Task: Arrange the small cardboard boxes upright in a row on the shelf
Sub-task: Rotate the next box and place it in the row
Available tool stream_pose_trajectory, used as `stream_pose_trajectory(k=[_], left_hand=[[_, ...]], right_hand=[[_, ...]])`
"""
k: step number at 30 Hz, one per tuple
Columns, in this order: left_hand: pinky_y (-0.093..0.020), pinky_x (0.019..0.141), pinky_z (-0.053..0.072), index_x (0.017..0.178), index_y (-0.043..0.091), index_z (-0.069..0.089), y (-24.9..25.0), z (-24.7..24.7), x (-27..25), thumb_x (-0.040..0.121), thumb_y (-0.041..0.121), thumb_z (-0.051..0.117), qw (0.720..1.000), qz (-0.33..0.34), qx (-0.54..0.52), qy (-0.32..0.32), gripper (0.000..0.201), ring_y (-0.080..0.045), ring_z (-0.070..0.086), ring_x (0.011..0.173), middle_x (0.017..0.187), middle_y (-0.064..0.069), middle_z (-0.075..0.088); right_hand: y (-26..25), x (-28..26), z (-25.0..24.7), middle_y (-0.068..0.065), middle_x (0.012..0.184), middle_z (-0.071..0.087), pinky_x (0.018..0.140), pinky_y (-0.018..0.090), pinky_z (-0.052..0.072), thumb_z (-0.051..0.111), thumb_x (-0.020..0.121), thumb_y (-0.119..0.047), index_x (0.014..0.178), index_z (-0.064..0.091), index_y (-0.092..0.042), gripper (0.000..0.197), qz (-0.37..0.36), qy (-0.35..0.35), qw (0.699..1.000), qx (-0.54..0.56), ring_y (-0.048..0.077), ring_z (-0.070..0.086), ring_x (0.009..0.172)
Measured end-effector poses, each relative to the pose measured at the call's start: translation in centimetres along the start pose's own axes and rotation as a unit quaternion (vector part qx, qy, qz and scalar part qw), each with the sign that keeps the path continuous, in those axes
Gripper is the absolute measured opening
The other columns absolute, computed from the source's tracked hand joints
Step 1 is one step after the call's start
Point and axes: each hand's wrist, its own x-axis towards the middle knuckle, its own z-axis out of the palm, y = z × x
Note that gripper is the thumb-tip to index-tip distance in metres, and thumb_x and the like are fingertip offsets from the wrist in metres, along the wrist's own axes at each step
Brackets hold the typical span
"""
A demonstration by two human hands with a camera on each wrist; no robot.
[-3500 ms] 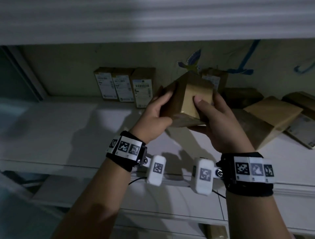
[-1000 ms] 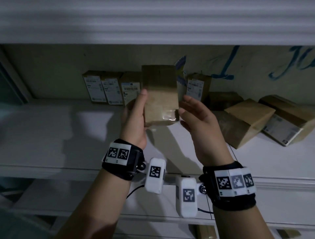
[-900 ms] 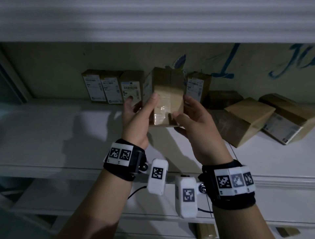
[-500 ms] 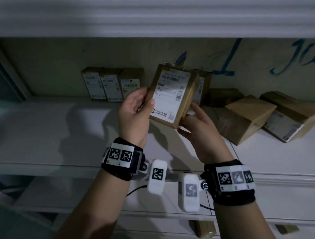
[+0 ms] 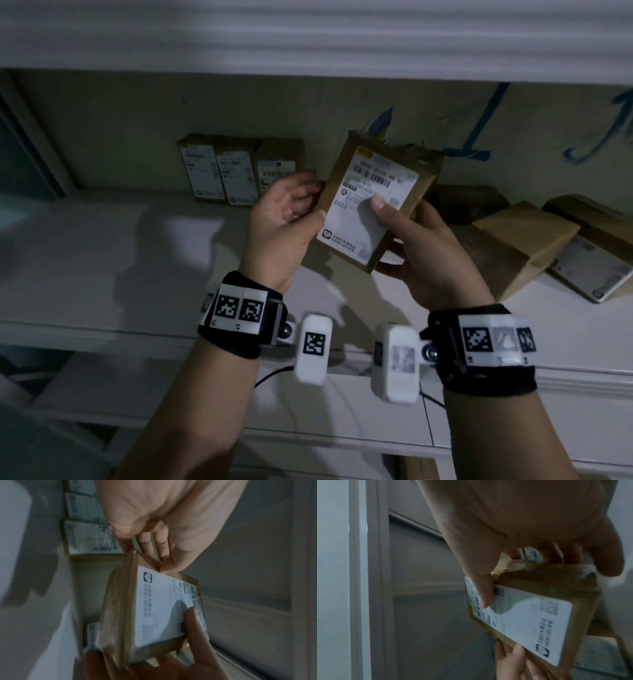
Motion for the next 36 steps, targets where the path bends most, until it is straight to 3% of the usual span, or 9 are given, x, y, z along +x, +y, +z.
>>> stream_pose_trajectory(k=[4, 7, 11, 14, 18, 22, 27, 33, 36], left_hand=[[-0.035, 0.089, 0.061, 0.11, 0.014, 0.071, 0.7, -1.0, 1.9, 0.092, -0.012, 0.061, 1.0, 0.008, 0.003, 0.006, 0.033, -0.021, 0.076, 0.105, 0.107, -0.006, 0.079], [-0.037, 0.09, 0.06, 0.104, 0.017, 0.074, 0.5, -2.2, 4.0, 0.095, -0.001, 0.062, 0.998, -0.047, -0.01, 0.036, 0.023, -0.021, 0.075, 0.101, 0.102, -0.002, 0.079], [-0.04, 0.101, 0.052, 0.103, 0.024, 0.073, -0.6, -3.5, 6.6, 0.092, 0.007, 0.067, 0.991, -0.077, 0.038, 0.1, 0.021, -0.015, 0.067, 0.105, 0.111, 0.002, 0.073], [-0.036, 0.093, 0.05, 0.094, 0.028, 0.071, -0.9, -3.8, 8.6, 0.092, 0.008, 0.064, 0.991, -0.081, 0.036, 0.096, 0.021, -0.017, 0.065, 0.101, 0.106, 0.001, 0.071], [-0.029, 0.079, 0.048, 0.105, 0.02, 0.072, -2.2, -3.7, 11.0, 0.096, 0.012, 0.062, 0.988, -0.112, 0.079, 0.069, 0.016, -0.019, 0.066, 0.098, 0.112, -0.007, 0.073], [-0.023, 0.069, 0.049, 0.109, 0.013, 0.073, -4.2, -4.3, 12.3, 0.098, 0.003, 0.058, 0.986, -0.133, 0.073, 0.062, 0.021, -0.011, 0.063, 0.083, 0.106, -0.006, 0.071], [-0.027, 0.07, 0.049, 0.11, 0.015, 0.074, -5.8, -5.2, 13.5, 0.096, 0.003, 0.061, 0.983, -0.166, 0.055, 0.06, 0.023, -0.015, 0.066, 0.087, 0.103, -0.005, 0.072], [-0.041, 0.082, 0.056, 0.081, 0.026, 0.07, -6.6, -5.1, 13.8, 0.089, 0.005, 0.064, 0.98, -0.171, 0.039, 0.091, 0.023, -0.022, 0.067, 0.089, 0.087, -0.001, 0.071], [-0.05, 0.093, 0.06, 0.084, 0.028, 0.072, -6.5, -5.3, 13.5, 0.074, 0.018, 0.066, 0.98, -0.165, 0.038, 0.101, 0.015, -0.027, 0.072, 0.099, 0.094, -0.003, 0.075]], right_hand=[[-1.4, 2.2, 0.6, -0.003, 0.121, 0.079, 0.1, 0.062, 0.054, 0.087, 0.083, -0.035, 0.138, 0.058, -0.032, 0.063, 0.008, 0.005, 1.0, -0.028, 0.024, 0.076, 0.112], [-1.8, 4.8, 1.3, -0.005, 0.119, 0.079, 0.1, 0.061, 0.054, 0.092, 0.076, -0.039, 0.139, 0.058, -0.033, 0.072, 0.018, 0.016, 0.997, -0.073, 0.025, 0.074, 0.113], [-1.8, 8.3, 1.8, -0.002, 0.117, 0.08, 0.099, 0.059, 0.056, 0.092, 0.078, -0.03, 0.13, 0.066, -0.031, 0.059, 0.042, 0.012, 0.994, -0.103, 0.029, 0.073, 0.113], [-1.4, 10.7, 2.1, 0.0, 0.119, 0.079, 0.095, 0.054, 0.059, 0.091, 0.081, -0.027, 0.129, 0.068, -0.028, 0.053, 0.067, -0.003, 0.99, -0.123, 0.03, 0.072, 0.114], [0.2, 14.1, 3.3, -0.001, 0.128, 0.074, 0.092, 0.056, 0.055, 0.094, 0.076, -0.031, 0.136, 0.064, -0.026, 0.068, 0.103, 0.01, 0.982, -0.157, 0.028, 0.064, 0.118], [2.4, 18.8, 3.9, 0.004, 0.129, 0.073, 0.097, 0.062, 0.058, 0.102, 0.049, -0.044, 0.135, 0.062, -0.025, 0.097, 0.093, 0.029, 0.981, -0.167, 0.037, 0.067, 0.122], [2.5, 20.6, 5.0, 0.011, 0.145, 0.063, 0.109, 0.057, 0.052, 0.08, 0.093, -0.022, 0.145, 0.057, -0.013, 0.058, 0.083, 0.044, 0.973, -0.209, 0.038, 0.058, 0.135], [2.8, 22.1, 5.1, 0.014, 0.14, 0.067, 0.085, 0.041, 0.057, 0.084, 0.09, -0.024, 0.137, 0.065, -0.007, 0.054, 0.061, 0.073, 0.964, -0.25, 0.035, 0.064, 0.126], [2.9, 22.5, 5.3, 0.015, 0.138, 0.067, 0.095, 0.051, 0.059, 0.084, 0.089, -0.028, 0.135, 0.064, -0.008, 0.054, 0.067, 0.072, 0.956, -0.275, 0.04, 0.064, 0.123]])
